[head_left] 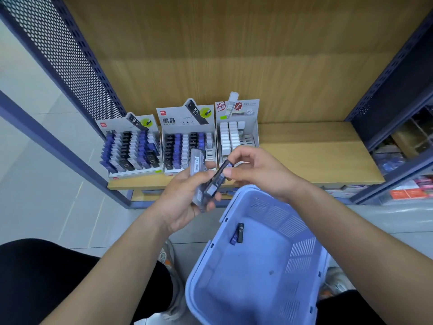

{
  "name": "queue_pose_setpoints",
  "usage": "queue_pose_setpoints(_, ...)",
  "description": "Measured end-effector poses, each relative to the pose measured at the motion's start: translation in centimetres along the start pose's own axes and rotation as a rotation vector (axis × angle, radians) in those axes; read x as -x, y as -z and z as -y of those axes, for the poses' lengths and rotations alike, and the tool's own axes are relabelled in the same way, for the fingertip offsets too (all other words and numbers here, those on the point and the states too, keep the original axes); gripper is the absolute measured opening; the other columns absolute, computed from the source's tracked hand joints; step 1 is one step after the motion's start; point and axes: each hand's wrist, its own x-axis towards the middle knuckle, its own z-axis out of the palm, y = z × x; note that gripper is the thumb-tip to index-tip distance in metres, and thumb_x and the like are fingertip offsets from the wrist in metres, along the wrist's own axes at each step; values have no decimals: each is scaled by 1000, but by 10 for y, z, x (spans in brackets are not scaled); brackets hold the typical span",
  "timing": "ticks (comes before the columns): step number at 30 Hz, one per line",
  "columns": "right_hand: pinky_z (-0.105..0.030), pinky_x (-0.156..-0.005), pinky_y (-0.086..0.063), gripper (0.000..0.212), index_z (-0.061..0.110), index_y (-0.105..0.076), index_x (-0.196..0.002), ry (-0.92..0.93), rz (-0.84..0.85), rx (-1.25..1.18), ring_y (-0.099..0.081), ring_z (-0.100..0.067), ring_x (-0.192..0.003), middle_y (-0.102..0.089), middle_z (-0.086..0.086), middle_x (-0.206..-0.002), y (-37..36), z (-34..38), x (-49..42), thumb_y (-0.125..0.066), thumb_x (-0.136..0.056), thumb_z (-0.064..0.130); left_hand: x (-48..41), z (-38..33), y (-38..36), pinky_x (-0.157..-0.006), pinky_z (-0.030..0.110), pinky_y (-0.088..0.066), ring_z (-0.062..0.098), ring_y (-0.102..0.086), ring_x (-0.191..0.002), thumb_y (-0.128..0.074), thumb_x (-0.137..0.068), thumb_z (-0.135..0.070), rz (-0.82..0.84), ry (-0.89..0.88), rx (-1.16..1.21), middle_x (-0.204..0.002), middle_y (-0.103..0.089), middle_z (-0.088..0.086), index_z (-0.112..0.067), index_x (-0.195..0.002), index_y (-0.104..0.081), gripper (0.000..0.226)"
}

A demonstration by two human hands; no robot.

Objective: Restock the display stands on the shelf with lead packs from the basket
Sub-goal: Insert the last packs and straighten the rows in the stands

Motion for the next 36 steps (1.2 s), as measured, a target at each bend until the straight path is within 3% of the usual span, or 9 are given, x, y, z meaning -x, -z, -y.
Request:
queue_pose_setpoints(5,-29,-67,-56,19,11,-55,-92,29,-70,-129,-70,-24,-70,-64,-14,-84,6,-3,1,-68,-89,-2,0,4,4,-41,23,-39,16,-51,-50,-57,-100,-8,-59,-25,34,-88,-51,9,-13,-127,-58,28)
queue_pose_setpoints(11,-29,-67,-56,15,8,-69,-91,18,-102,25,-71,-20,-69,-70,-5,-86,-5,-7,-5,-67,-89,-7,-4,1,2,-41,23,-35,13,-44,-47,-56,-100,-5,-99,-58,15,-69,-49,0,-16,-121,-56,24)
queue_pose_setpoints(17,-41,-70,-51,14,7,-57,-97,-81,96,70,-65,-25,-63,-73,-11,-78,-6,-5,-8,-67,-91,-1,-8,-4,7,-42,24,-38,14,-45,-46,-59,-98,-3,-143,-100,-71,-68,-50,1,-18,-117,-56,24)
queue_pose_setpoints(21,-30,-56,-38,13,10,-56,-101,-159,177,109,-44,-16,-52,-72,-12,-78,-15,-6,-12,-52,-94,-1,-8,-6,10,-43,26,-39,15,-45,-48,-60,-98,-4,-125,-113,-130,-75,-51,4,-18,-120,-55,27)
queue_pose_setpoints(23,-30,-54,-27,17,13,-62,-89,-160,182,107,-33,-16,-54,-59,-7,-66,-19,-10,-16,-48,-96,6,-9,-6,11,-43,26,-40,15,-46,-48,-60,-98,-5,-126,-121,-144,-75,-52,5,-19,-119,-55,25)
queue_pose_setpoints(26,-29,-55,-25,36,24,-71,-81,-171,159,111,-33,-14,-60,-44,-3,-69,-24,-17,-19,-45,-104,35,-8,-7,16,-44,27,-41,15,-49,-48,-60,-99,-6,-139,-145,-188,-63,-55,-1,-16,-120,-54,24)
queue_pose_setpoints(29,-31,-59,-27,36,17,-69,-88,-130,126,172,-32,-13,-61,-40,2,-69,-28,-25,-22,-42,-107,33,-6,-11,23,-44,28,-41,16,-48,-48,-61,-98,-7,-164,-166,-231,-75,-61,4,-17,-117,-53,22)
queue_pose_setpoints(32,-24,-61,-37,19,13,-57,-90,-120,87,93,-42,-13,-62,-50,4,-67,-32,-28,-27,-48,-105,22,-5,-19,36,-46,27,-42,16,-47,-50,-62,-98,-9,-226,-155,-244,-84,-66,3,-20,-117,-54,23)
queue_pose_setpoints(36,-18,-70,-44,11,12,-59,-105,-88,-21,-3,-60,-7,-73,-75,1,-86,-35,-28,-38,-49,-105,18,-5,-28,57,-48,27,-43,17,-47,-53,-62,-98,-11,-279,-142,-278,-84,-67,2,-20,-119,-54,24)
